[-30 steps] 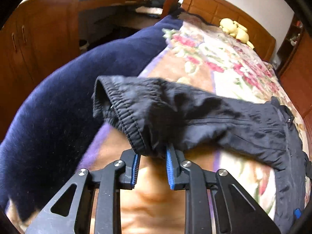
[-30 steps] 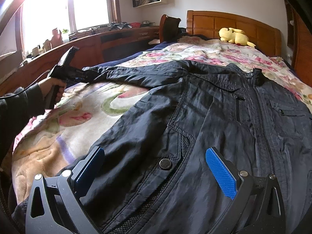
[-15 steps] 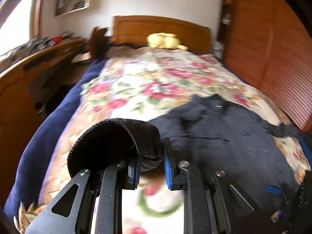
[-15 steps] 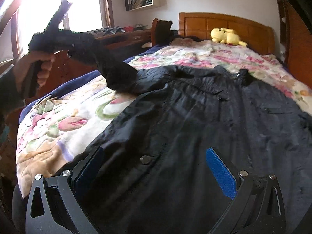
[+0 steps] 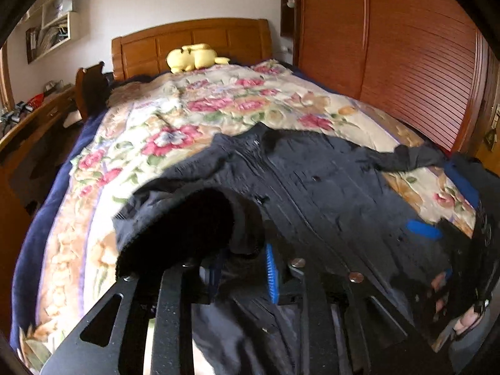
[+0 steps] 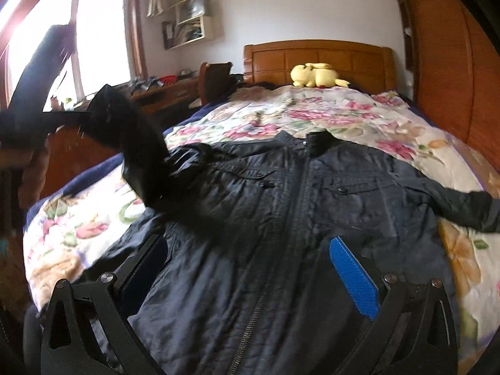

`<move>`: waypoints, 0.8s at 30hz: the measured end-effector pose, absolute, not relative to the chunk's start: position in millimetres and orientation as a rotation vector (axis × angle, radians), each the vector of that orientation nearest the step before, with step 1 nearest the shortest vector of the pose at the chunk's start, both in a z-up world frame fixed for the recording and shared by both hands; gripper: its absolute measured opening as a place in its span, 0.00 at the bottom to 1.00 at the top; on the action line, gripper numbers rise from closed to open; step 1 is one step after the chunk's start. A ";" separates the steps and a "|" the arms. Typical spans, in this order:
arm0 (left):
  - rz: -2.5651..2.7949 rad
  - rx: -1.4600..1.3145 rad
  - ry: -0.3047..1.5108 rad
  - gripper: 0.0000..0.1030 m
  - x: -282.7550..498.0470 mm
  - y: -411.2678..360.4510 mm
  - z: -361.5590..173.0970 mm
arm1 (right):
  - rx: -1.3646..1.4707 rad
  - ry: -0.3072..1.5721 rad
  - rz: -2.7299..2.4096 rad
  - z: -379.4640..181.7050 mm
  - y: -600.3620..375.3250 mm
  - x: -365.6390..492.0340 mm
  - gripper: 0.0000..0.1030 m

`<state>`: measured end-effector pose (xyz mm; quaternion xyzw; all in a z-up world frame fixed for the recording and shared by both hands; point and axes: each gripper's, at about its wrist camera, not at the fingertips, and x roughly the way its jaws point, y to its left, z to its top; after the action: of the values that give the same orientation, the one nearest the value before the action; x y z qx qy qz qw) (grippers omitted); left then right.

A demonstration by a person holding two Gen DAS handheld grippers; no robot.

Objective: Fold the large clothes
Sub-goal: 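Lift the sleeve with the left gripper, lay it across the jacket body, release, then grasp the jacket's side edge with the right gripper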

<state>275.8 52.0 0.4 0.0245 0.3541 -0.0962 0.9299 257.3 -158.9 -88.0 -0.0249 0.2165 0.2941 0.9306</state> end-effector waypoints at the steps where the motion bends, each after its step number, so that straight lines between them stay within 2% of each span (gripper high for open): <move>1: -0.213 0.045 0.730 0.28 272.9 47.5 -0.9 | -0.040 0.444 0.604 -87.5 -161.6 257.6 1.00; 2: -0.235 0.040 0.731 0.34 266.3 46.1 -2.3 | -0.031 0.443 0.606 -86.7 -163.0 258.6 1.00; 3: -0.238 0.043 0.731 0.35 264.6 41.2 -2.8 | -0.024 0.441 0.608 -85.9 -163.4 258.4 1.00; 10: -0.199 0.036 0.750 0.36 223.0 42.3 -20.1 | -0.047 0.436 0.644 -88.8 -151.8 259.0 1.00; 24: -0.035 -0.020 0.792 0.36 147.3 109.2 -95.5 | -0.175 0.482 0.699 -102.5 -112.9 266.1 0.98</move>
<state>147.3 109.2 -95.5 -0.0097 0.3859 -0.0171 0.9223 266.1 -112.9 -102.5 -0.0850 0.2337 0.3386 0.9075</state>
